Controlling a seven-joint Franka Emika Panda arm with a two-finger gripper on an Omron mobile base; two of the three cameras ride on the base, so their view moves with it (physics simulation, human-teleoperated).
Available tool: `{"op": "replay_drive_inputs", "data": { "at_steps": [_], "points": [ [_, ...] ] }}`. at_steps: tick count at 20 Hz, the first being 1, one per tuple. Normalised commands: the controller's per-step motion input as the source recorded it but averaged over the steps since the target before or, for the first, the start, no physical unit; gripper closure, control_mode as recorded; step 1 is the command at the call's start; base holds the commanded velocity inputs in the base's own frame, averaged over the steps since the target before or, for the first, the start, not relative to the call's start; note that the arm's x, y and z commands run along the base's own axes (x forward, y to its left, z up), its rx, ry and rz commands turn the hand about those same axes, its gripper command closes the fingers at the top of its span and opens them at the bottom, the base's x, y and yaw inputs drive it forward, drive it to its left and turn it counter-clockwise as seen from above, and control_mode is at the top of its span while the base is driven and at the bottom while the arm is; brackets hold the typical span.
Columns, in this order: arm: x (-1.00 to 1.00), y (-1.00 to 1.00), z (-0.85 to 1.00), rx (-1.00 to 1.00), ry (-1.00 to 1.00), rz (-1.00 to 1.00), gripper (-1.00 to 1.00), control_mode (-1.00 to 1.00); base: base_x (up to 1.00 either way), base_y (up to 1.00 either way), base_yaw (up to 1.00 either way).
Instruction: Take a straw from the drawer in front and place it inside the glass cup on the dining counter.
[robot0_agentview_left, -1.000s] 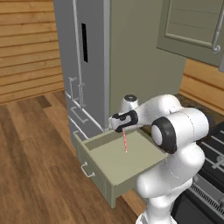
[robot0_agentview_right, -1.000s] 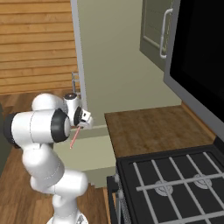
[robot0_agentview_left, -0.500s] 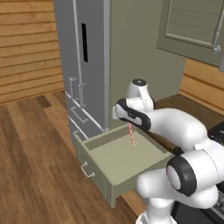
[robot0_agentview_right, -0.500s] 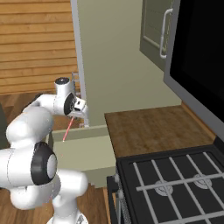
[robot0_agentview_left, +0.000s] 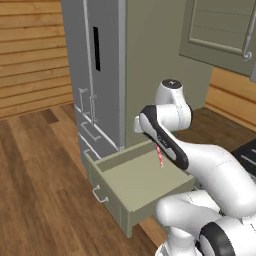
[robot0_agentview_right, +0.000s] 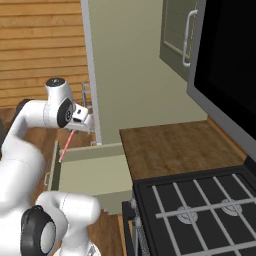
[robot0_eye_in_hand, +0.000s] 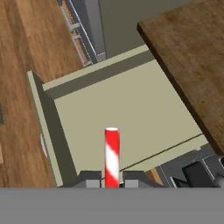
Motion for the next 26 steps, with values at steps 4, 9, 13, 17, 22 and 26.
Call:
{"op": "replay_drive_inputs", "data": {
  "at_steps": [4, 9, 13, 17, 22, 26],
  "points": [
    [-0.38, 0.00, 0.07, 0.00, 0.03, 0.00, 1.00, -1.00, 0.00, 0.00, 0.00],
    [-0.22, 0.00, 0.00, 0.00, 0.00, 0.00, 1.00, 1.00, -0.58, 0.12, 0.00],
    [0.00, 0.00, 0.00, 0.00, 0.00, 0.00, 1.00, 1.00, -0.90, 0.92, 0.08],
    [0.00, 0.00, 0.00, 0.00, 0.00, 0.00, 1.00, 1.00, -0.19, 1.00, 0.21],
    [0.00, 0.00, 0.00, 0.00, 0.00, 0.00, 1.00, 1.00, 0.20, 1.00, 0.19],
    [0.00, 0.00, 0.00, 0.00, 0.00, 0.00, 1.00, 1.00, 0.82, 0.97, 0.11]
  ]
}}
